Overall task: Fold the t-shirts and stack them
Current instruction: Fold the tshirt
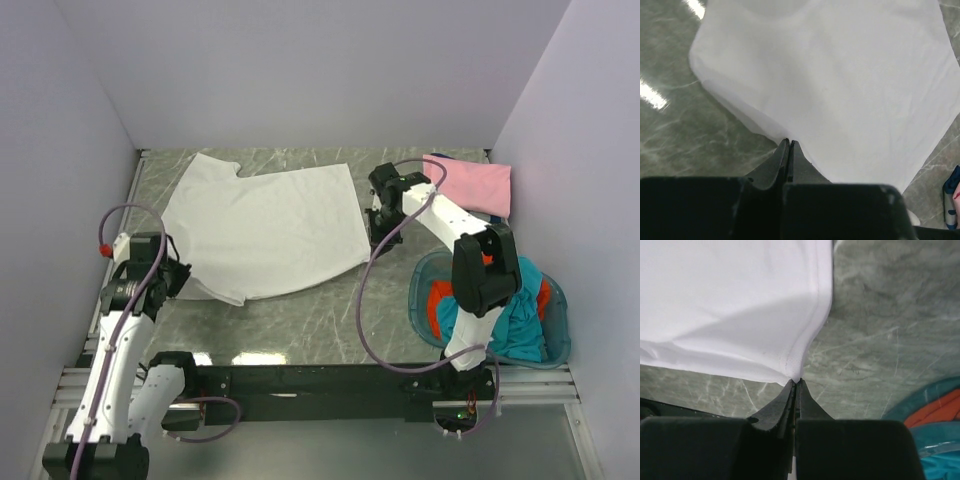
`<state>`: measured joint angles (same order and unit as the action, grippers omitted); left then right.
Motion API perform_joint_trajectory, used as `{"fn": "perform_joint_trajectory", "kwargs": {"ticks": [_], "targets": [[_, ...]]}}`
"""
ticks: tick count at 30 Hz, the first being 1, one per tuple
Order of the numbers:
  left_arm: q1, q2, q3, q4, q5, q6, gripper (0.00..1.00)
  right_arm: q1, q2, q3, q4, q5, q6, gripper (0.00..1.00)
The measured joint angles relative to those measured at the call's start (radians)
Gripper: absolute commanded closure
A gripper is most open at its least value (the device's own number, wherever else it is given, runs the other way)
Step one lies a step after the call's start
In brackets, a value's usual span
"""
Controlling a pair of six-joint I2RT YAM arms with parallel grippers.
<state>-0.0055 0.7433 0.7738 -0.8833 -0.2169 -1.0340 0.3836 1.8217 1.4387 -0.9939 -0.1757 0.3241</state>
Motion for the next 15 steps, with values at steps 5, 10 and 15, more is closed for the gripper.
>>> {"fn": "perform_joint_trajectory", "kwargs": {"ticks": [5, 10, 15], "targets": [[0.0, 0.113, 0.018, 0.13, 0.021, 0.048, 1.0, -0.001, 0.086, 0.122, -0.027, 0.013, -0.003, 1.0], [0.008, 0.217, 0.069, 0.23, 0.035, 0.097, 1.0, -0.007, 0.177, 0.224, -0.044, 0.02, -0.003, 1.0], [0.042, 0.34, 0.132, 0.33, 0.051, 0.15, 1.0, -0.019, 0.243, 0.3, -0.055, 0.029, -0.001, 1.0]]}}
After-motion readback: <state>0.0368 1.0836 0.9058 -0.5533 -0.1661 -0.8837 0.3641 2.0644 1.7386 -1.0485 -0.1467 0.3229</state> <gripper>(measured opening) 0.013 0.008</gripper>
